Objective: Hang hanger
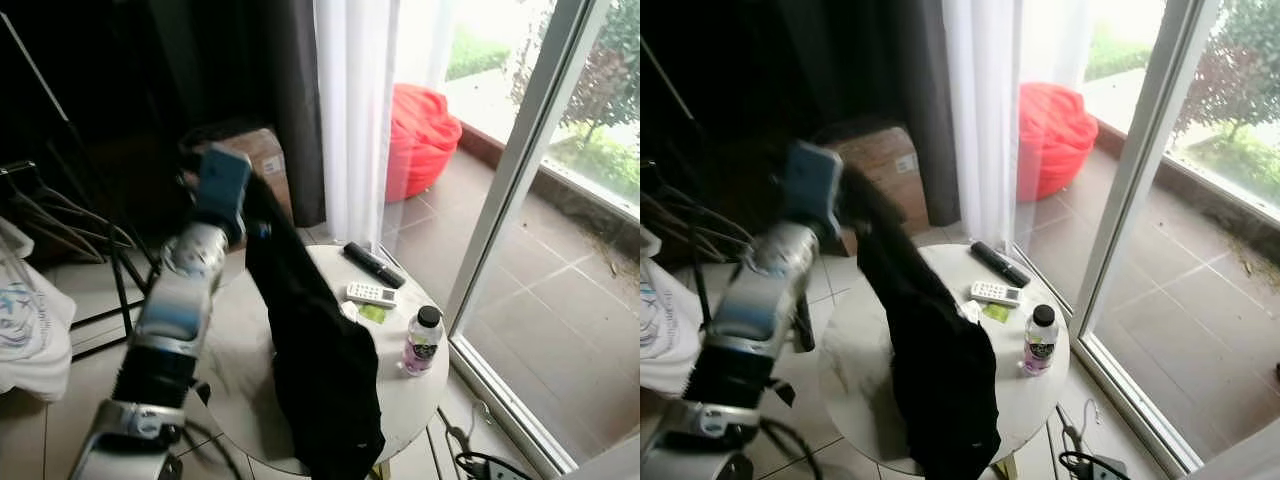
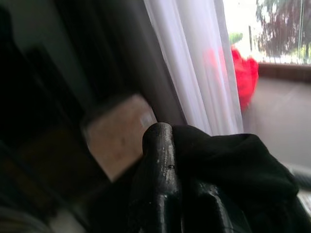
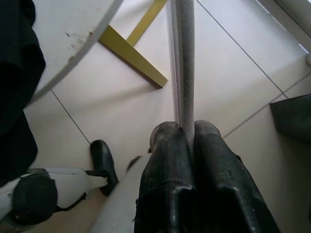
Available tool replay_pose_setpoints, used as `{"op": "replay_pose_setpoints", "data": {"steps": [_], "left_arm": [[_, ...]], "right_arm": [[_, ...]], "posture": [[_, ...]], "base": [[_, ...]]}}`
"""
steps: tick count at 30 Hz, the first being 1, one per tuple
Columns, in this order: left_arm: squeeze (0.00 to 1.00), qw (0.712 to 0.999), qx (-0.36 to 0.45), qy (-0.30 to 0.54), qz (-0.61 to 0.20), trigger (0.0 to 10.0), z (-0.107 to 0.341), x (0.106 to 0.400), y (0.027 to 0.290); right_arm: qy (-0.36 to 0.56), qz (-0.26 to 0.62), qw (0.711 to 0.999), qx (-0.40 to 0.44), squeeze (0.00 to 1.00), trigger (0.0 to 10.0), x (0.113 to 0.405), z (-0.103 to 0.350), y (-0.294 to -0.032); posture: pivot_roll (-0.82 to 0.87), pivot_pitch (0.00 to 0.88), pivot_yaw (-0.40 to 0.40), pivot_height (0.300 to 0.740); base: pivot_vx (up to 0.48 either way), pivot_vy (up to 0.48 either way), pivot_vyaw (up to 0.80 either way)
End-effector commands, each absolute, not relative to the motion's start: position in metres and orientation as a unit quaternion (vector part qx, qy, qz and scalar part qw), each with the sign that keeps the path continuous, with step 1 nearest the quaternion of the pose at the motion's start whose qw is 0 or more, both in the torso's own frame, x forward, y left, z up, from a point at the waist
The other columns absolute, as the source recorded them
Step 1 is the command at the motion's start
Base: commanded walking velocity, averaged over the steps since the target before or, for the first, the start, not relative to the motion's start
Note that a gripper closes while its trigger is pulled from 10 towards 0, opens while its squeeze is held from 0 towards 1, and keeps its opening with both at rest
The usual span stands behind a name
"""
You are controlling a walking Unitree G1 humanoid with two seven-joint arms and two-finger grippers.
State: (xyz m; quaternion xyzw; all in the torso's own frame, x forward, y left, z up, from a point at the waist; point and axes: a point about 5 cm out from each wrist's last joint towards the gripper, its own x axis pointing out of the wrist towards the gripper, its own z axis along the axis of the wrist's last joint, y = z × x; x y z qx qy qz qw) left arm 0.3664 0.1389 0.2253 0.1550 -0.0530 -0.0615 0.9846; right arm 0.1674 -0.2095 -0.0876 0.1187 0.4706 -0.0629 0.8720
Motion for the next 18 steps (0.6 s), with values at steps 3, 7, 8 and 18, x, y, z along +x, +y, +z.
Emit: {"op": "replay_pose_setpoints", "data": {"steps": [3, 7, 8, 18], "left_arm": [[0.0, 0.987, 0.153, 0.005, -0.047, 10.0, 0.2, 0.366, 0.14], [0.0, 0.991, 0.095, 0.051, -0.08, 10.0, 0.177, 0.362, 0.131], [0.0, 0.99, 0.083, 0.06, -0.1, 10.0, 0.171, 0.36, 0.126], [1.0, 0.976, 0.001, 0.134, -0.169, 10.0, 0.133, 0.342, 0.111]], "right_arm": [[0.485, -0.058, 0.864, 0.12, 0.0, 10.0, 0.163, -0.09, -0.209], [0.487, -0.054, 0.864, 0.118, 0.0, 10.0, 0.166, -0.089, -0.208], [0.488, -0.053, 0.864, 0.117, 0.0, 10.0, 0.166, -0.089, -0.207], [0.499, -0.057, 0.857, 0.113, 0.0, 10.0, 0.16, -0.091, -0.208]], "posture": [[0.06, 0.108, 0.024, 0.74], [0.06, 0.108, 0.023, 0.74], [0.06, 0.108, 0.023, 0.74], [0.05, 0.102, 0.029, 0.74]], "base": [[0.0, 0.0, 0.0], [0.0, 0.0, 0.0], [0.0, 0.0, 0.0], [0.0, 0.0, 0.0]]}}
